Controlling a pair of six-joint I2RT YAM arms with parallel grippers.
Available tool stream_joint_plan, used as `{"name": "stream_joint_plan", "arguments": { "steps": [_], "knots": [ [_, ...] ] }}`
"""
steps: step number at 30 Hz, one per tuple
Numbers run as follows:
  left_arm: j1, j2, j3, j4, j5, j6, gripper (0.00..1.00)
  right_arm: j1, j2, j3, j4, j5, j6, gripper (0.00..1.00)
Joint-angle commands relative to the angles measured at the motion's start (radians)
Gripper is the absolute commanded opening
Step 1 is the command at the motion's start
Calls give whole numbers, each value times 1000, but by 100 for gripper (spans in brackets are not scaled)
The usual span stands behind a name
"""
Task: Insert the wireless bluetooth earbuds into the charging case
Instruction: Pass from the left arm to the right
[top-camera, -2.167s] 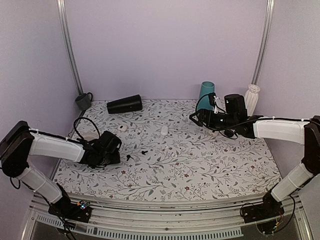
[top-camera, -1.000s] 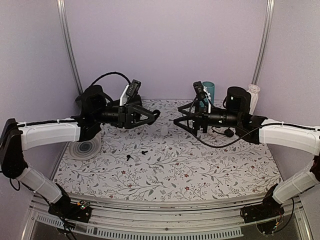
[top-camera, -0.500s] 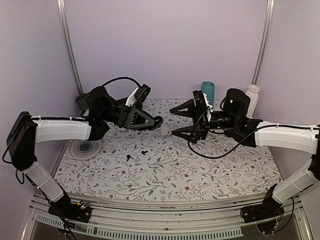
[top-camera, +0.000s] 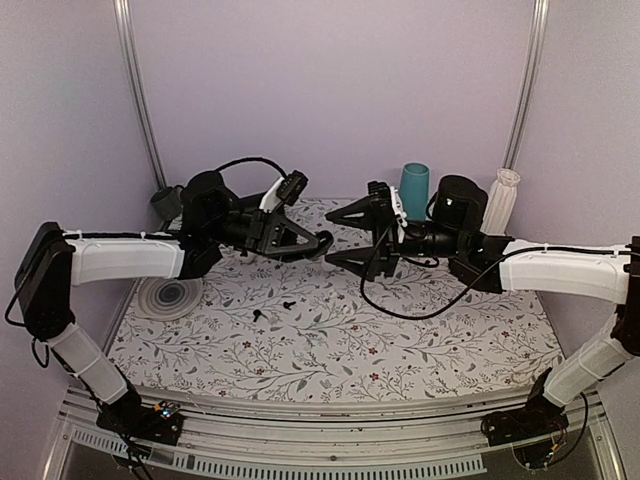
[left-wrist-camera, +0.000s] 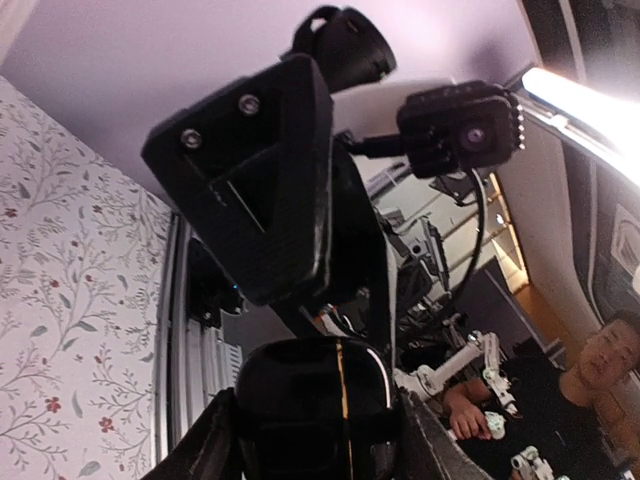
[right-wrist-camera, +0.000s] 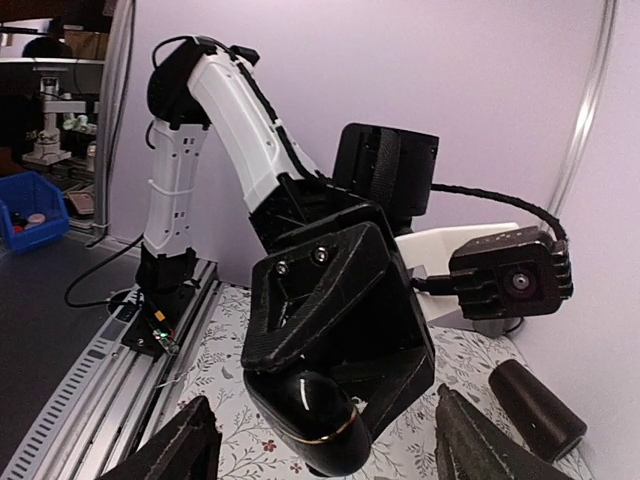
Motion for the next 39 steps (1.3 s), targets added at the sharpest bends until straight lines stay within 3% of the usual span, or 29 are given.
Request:
{"name": "stream_joint_plan", "arguments": {
  "steps": [1,6,13,23,39],
  "knots": [
    [-1,-67,65,-346,-273,231,11,52,-60,-109,144,365,10,74],
    [0,-125,31,-346,-555,186,14,167,-43,-216,389,784,-4,77],
    [-26,-159,-22,-268,-859,80,14,237,111,-132,562,1182,-42,78],
    [-69,-166,-44,-180,-1042,-6,14,242,279,24,656,1274,-46,78],
    [-77,-159,-52,-137,-1077,-51,14,266,322,10,679,1265,19,78]
  ]
}}
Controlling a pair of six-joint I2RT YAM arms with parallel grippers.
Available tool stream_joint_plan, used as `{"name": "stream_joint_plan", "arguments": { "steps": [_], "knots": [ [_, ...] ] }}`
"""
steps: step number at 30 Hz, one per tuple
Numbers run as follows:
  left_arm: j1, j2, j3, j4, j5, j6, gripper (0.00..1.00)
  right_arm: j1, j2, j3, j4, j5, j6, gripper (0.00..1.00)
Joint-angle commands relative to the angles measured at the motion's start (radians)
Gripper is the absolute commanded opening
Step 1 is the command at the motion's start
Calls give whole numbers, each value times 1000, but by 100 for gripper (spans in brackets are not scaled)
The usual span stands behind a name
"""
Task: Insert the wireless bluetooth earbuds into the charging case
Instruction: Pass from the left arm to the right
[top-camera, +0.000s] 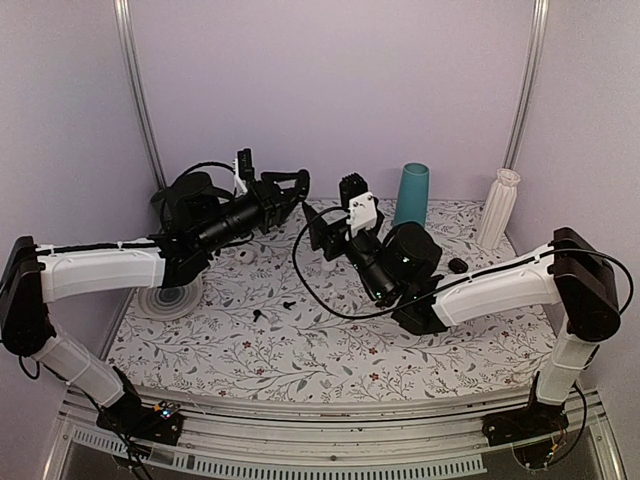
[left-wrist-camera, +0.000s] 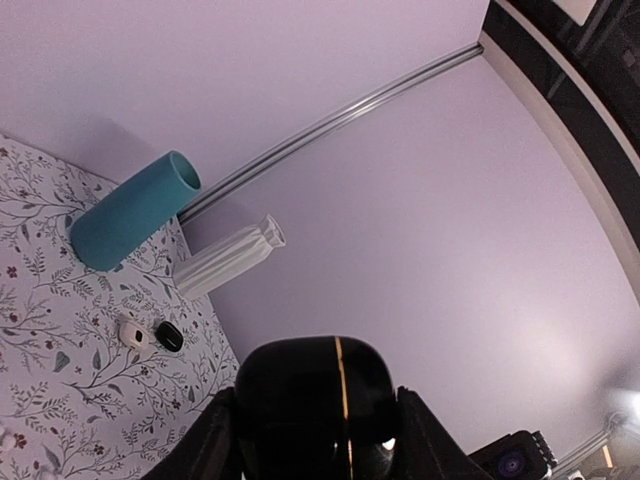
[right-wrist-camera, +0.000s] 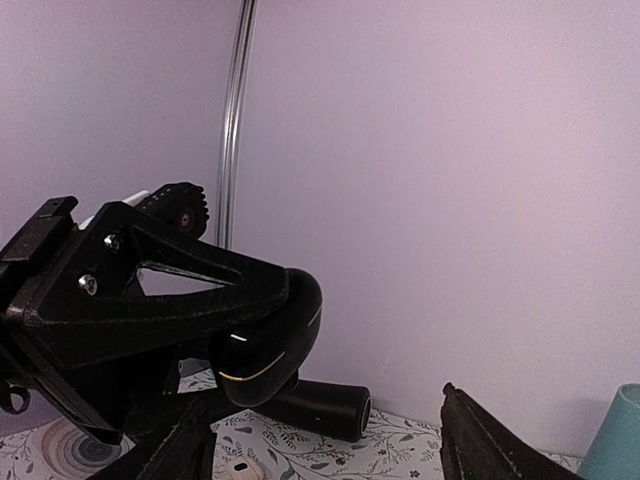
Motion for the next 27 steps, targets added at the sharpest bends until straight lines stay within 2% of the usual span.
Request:
{"name": "stream_joint_plan", "arguments": {
  "steps": [1,9,15,23,27],
  "knots": [
    [-17,-9,-13,45,-7,-14,14,15,14,3,40,18,40,78],
    [-37,14,-17,77,1,-34,14,15,71,94,11,28,47,77],
    [-45,13,-23,88,-6,-42,14,14,100,140,-6,80,50,72],
    [-48,13,-30,96,-10,-46,15,15,110,158,-25,62,53,48],
    [-50,16,-32,103,-10,-48,15,15,112,158,-37,61,56,41]
  ]
}}
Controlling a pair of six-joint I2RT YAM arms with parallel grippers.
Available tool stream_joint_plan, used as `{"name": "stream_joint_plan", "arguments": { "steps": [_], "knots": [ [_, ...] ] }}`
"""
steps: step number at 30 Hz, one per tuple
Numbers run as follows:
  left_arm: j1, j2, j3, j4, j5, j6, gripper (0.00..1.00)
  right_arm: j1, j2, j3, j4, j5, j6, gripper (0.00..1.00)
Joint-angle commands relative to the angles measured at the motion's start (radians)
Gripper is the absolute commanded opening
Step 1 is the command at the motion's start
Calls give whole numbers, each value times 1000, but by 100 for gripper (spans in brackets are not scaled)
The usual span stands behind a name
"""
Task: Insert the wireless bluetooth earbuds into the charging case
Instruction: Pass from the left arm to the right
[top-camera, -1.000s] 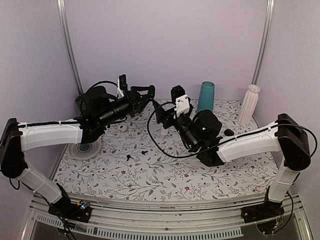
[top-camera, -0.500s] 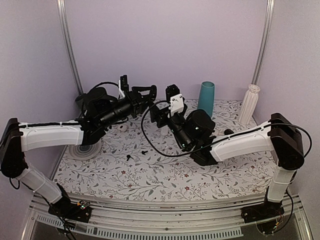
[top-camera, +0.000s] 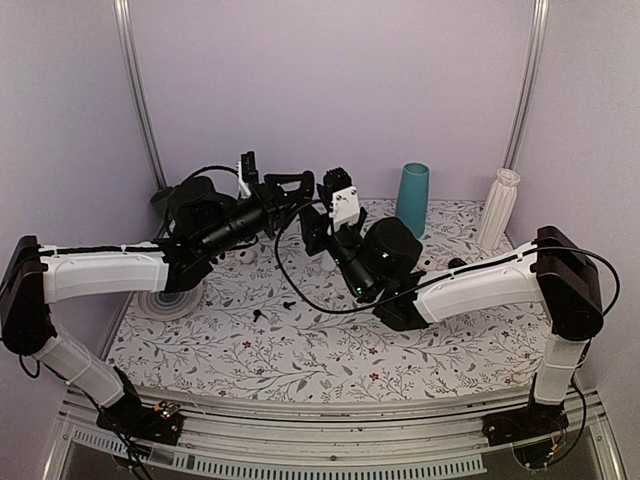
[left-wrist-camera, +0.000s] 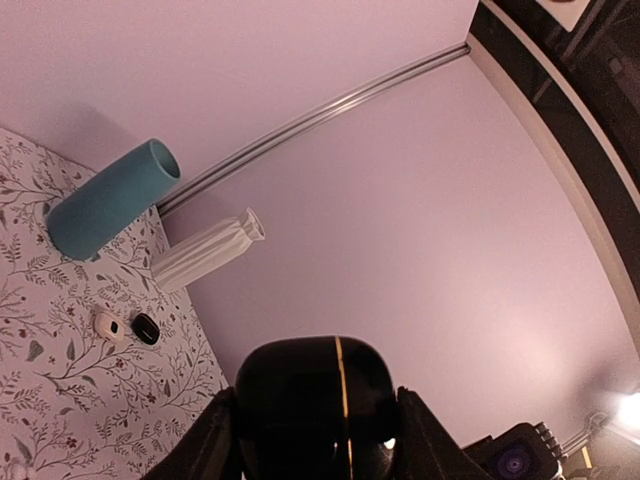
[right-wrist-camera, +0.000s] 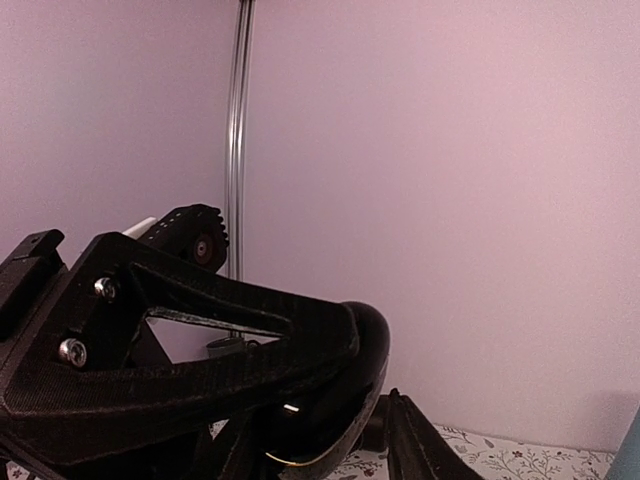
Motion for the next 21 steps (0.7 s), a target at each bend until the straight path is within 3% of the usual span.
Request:
{"name": "stream_joint_plan", "arguments": {
  "steps": [1,12,17,19,21],
  "knots": [
    [-17,9,-17,47,-5,-1,15,-1,22,25,-15,20,11,39],
    [-22,19,-14,58,1,-3,25,-1,12,26,-36,12,5,20],
    [-23,21,-13,59,3,-1,38,-2,-4,26,-43,6,1,5],
    [-23,21,-13,58,2,2,42,-1,-12,26,-43,4,3,4],
    [-23,18,-13,51,1,7,53,-2,-22,26,-55,5,8,3]
  ]
}}
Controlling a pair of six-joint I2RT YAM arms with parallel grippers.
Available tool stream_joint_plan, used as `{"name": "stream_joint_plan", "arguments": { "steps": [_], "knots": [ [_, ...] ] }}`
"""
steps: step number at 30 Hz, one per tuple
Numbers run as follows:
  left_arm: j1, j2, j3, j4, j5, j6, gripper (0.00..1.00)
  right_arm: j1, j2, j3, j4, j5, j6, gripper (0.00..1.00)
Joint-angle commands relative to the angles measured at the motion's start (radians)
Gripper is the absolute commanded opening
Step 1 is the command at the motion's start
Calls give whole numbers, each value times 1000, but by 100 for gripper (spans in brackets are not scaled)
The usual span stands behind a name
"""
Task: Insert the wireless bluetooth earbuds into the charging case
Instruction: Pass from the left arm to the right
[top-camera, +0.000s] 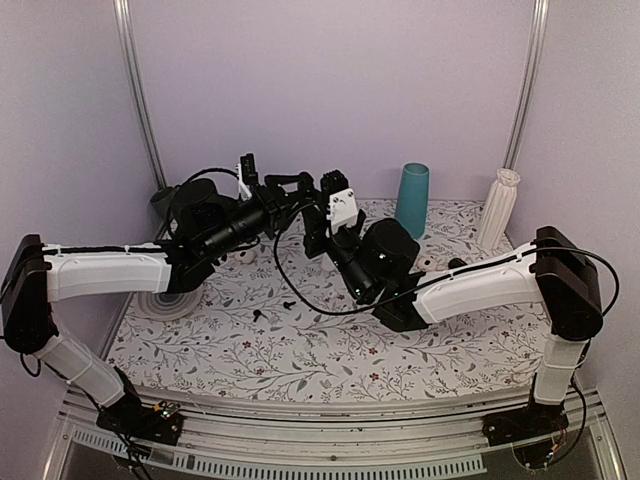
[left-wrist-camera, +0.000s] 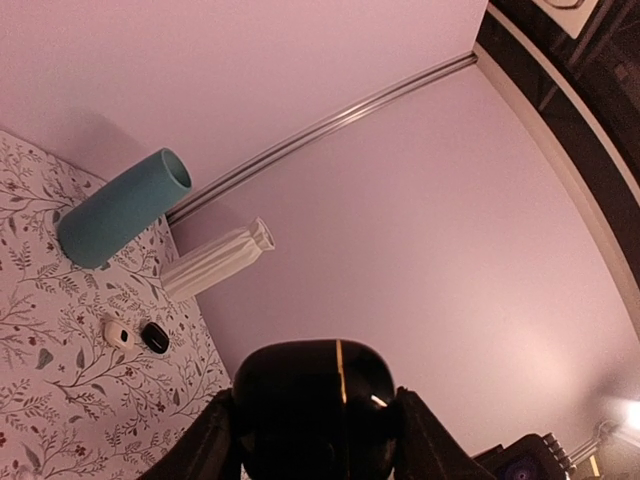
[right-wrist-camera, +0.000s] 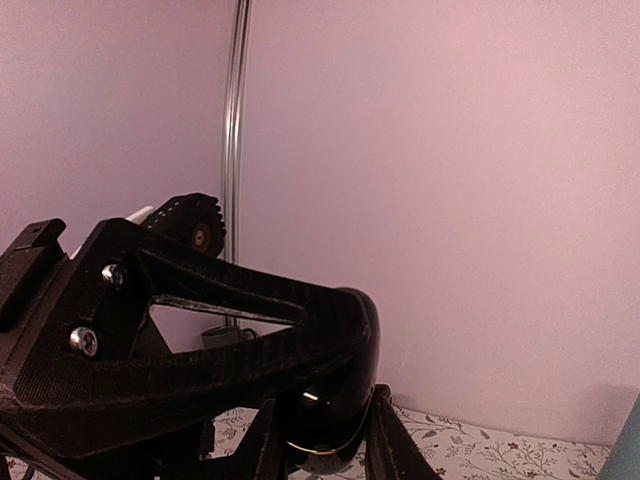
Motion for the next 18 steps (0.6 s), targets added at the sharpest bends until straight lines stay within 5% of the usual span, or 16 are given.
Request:
{"name": "stream_joint_plan", "arguments": {
  "steps": [1,11,18],
  "knots": [
    [-22,1,-6,28,30,16,57,-4,-31,26,-42,7,12,3],
    [-16,-30,-16,-11,2,69,88,-8,-93,7,-110,-30,68,3],
    [40,-100,-46,-89,24,137,96,-55,-193,-40,-241,-126,208,3]
  ]
}}
